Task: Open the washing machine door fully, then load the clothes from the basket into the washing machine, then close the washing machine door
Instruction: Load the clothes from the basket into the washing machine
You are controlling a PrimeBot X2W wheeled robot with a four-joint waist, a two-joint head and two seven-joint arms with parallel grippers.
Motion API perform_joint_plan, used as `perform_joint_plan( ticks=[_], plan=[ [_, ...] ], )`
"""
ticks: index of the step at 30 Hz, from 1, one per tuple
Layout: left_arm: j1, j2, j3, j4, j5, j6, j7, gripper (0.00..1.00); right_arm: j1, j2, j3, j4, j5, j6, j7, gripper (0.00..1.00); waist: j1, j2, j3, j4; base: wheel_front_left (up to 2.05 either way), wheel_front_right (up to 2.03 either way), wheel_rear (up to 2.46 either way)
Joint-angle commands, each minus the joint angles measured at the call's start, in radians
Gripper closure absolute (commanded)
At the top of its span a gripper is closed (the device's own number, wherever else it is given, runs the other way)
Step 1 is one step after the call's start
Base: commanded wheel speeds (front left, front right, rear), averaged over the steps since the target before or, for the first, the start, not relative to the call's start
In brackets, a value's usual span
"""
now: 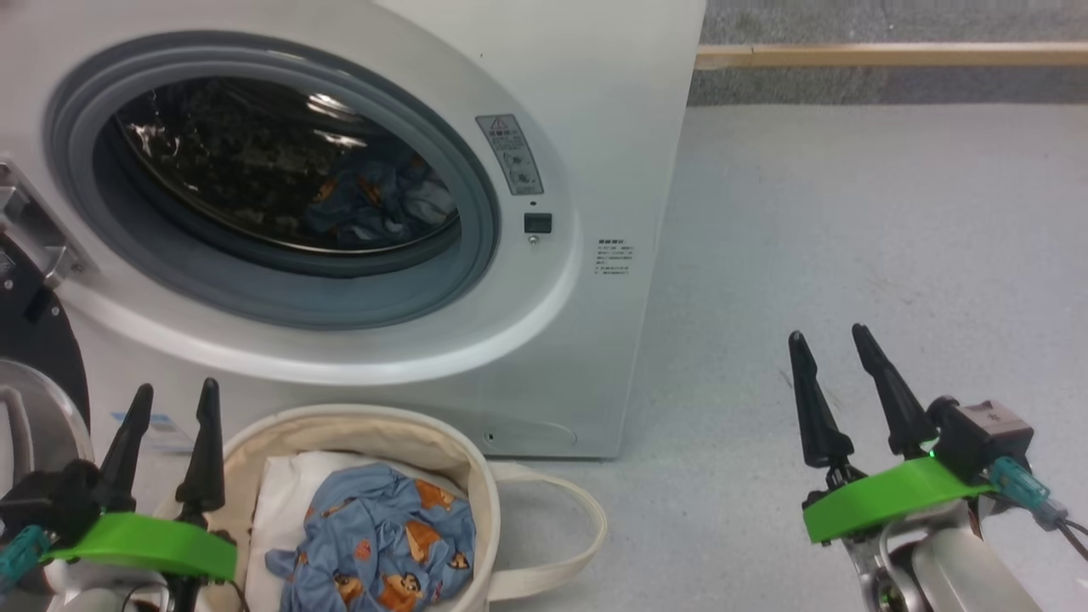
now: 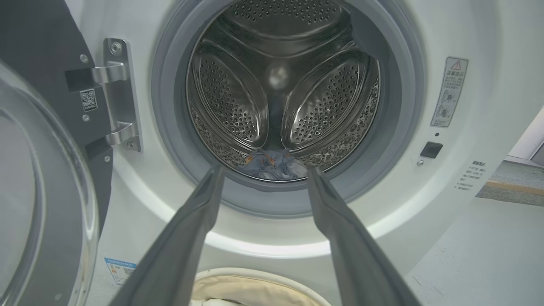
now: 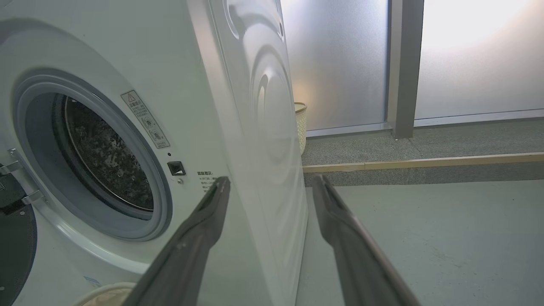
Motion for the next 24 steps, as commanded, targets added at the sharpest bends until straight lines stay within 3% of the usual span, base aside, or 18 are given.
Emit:
perform_joint_plan(
  ticks=[1,24],
  plan=[
    [-0.011,0.027,0.039,-0.027,0.003,-0.006,-0.012,0.00,-0.003,-0.016,0.019,-0.026,0.005,0.000,-0.012,0.00,-0.0001,-0.0001,-0.011,-0.002,0.00,0.00,0.00],
    [-0.017,0.062,-0.019,-0.033,0.037,-0.006,-0.012,0.00,-0.011,-0.038,0.024,-0.012,0.007,0.000,-0.012,0.00,-0.0001,-0.0001,0.020,-0.003,0.00,0.00,0.00]
  ],
)
